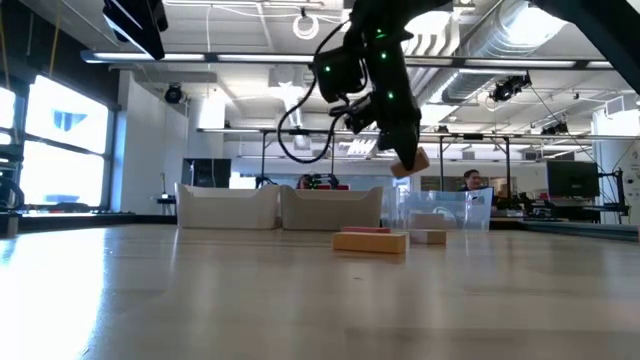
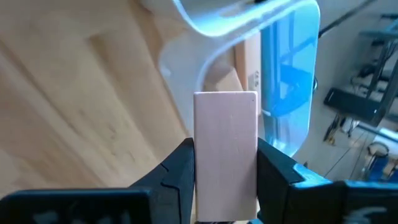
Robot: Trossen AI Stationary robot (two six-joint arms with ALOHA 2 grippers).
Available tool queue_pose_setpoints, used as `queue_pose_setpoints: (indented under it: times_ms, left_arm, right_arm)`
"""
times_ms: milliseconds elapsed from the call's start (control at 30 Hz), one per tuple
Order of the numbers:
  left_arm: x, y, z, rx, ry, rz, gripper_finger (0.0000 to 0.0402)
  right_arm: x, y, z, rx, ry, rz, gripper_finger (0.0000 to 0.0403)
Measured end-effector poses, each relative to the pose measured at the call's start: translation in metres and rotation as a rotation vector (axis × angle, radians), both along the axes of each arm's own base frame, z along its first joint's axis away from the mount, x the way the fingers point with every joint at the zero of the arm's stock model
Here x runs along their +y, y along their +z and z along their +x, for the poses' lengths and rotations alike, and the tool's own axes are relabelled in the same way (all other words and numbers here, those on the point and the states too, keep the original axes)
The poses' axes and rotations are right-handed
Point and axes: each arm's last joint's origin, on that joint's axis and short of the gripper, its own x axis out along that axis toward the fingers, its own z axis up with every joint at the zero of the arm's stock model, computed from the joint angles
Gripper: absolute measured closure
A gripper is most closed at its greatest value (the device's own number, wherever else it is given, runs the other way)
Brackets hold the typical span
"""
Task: Sort & place blocks by color
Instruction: Put the brown block into the transparent bin
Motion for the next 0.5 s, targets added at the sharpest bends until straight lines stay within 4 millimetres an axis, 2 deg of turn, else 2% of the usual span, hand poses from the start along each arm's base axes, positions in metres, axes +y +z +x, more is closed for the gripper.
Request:
queue_pose_setpoints:
  times_ms: [100, 500]
  left_arm:
    - [0.0, 0.0, 0.0, 0.002, 0.0, -0.003, 0.0183]
    - [0.0, 0.0, 0.0, 0.005, 0.01, -0.026, 0.0183]
  right_arm:
    - [-0.012, 0.006, -0.007, -0.005, -0.034, -0.005, 0.0299]
    - [-0.05, 0.061, -0.046, -0.205, -0.16, -0.069, 0.0299]
